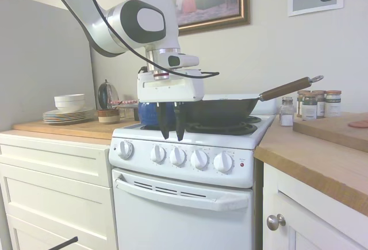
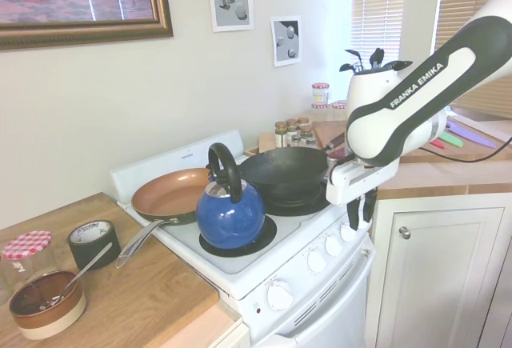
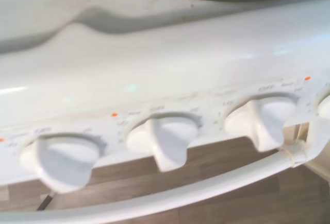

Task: Turn on the stove on the top right

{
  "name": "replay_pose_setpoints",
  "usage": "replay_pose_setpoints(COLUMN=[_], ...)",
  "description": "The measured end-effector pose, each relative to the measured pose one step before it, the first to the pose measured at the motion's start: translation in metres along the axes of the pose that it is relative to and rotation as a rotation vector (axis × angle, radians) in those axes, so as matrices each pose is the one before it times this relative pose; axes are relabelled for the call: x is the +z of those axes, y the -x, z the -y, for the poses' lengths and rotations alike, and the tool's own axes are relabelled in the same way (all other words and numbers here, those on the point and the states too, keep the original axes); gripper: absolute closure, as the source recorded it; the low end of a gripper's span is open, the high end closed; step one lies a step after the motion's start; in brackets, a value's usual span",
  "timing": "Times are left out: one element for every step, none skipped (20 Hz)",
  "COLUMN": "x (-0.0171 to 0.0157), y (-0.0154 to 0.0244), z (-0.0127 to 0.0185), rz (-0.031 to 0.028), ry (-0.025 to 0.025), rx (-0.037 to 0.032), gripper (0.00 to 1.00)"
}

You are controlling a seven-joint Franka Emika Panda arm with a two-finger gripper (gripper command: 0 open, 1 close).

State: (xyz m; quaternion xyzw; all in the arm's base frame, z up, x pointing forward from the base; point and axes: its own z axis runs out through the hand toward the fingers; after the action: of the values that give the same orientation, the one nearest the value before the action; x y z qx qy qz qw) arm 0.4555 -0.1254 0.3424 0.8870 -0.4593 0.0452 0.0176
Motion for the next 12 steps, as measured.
replay_pose_setpoints(x=[0.00178, 0.00158, 0.00138, 0.00123, 0.00118, 0.00130, 0.00136, 0.00122, 0.00112, 0.00117, 0.00128, 0.00138], y=[-0.00083, -0.00026, -0.00004, 0.00008, 0.00007, -0.00006, -0.00034, -0.00059, -0.00049, -0.00045, -0.00061, -0.00070], z=[-0.00034, 0.00028, 0.00031, 0.00032, 0.00025, 0.00012, -0.00002, -0.00007, 0.00004, -0.00013, -0.00048, -0.00062], rz=[-0.00236, -0.00297, -0.00208, -0.00148, -0.00043, -0.00008, -0.00116, -0.00321, -0.00403, -0.00297, -0.00153, -0.00209], ry=[0.00186, 0.00258, 0.00328, 0.00269, 0.00173, 0.00141, 0.00116, 0.00090, 0.00167, 0.00205, 0.00209, 0.00292], rx=[0.00104, 0.00115, 0.00003, 0.00036, 0.00089, 0.00048, 0.00023, -0.00109, -0.00145, -0.00043, 0.00092, 0.00152], gripper=[1.00, 1.00, 1.00, 1.00, 1.00, 1.00, 1.00, 1.00, 1.00, 1.00, 1.00, 1.00])
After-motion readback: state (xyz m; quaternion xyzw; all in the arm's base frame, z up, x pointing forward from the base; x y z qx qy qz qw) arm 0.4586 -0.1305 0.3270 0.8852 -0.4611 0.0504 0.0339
